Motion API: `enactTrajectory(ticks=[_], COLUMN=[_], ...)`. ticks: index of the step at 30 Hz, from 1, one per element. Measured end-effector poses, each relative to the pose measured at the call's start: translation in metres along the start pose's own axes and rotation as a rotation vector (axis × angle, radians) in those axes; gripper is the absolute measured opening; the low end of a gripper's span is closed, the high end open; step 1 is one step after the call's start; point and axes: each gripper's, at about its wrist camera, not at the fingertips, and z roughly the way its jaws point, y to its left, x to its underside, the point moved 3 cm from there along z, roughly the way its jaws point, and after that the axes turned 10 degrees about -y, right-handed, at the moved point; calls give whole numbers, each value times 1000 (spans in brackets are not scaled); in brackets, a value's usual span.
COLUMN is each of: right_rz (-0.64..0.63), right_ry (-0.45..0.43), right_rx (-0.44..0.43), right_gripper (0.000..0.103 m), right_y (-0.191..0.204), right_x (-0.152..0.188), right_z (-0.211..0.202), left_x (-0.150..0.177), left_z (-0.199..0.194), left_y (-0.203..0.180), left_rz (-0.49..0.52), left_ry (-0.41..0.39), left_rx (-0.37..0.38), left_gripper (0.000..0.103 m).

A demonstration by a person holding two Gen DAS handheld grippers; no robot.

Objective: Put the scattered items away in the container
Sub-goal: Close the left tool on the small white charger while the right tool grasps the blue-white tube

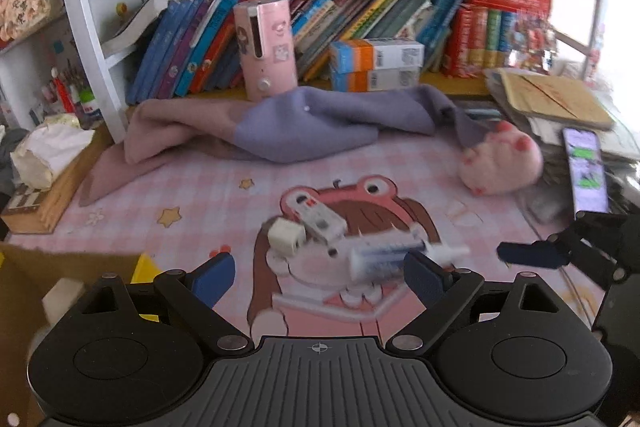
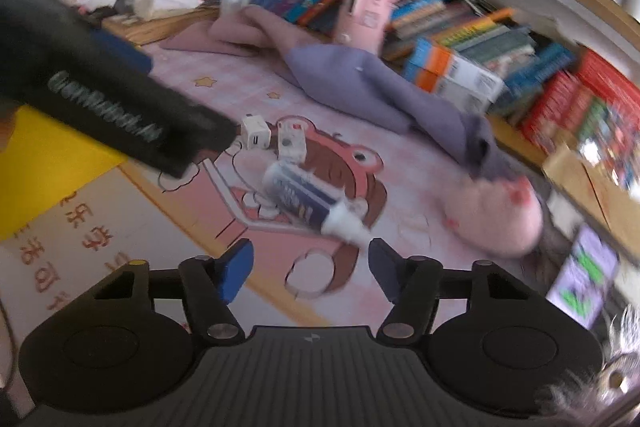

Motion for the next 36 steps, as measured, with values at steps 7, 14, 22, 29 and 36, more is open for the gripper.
enactTrajectory(ticks=[7,14,22,29,36], right_rz=[-115,-187,-138,-98,-57], right_ry=[9,57,82,116,159], right_rx=[-66,-159,-219,-233,-234], right_gripper=[56,50,41,31,30], right_y=[-13,-15,-20,-21,-19], right_x=[-9,-7,-5,0,16], right_z=[57,101,121,109,80], left_x=[-6,3,8,12,18], left_z=[63,114,140,133,115], left_y=[14,29,33,37,35], left_rz=[-103,-180,-256,-297,-315], left_ry=[73,159,175,163,175], left_rx=[-62,-91,-118,-116,-90], left_gripper=[85,58,45,35,35])
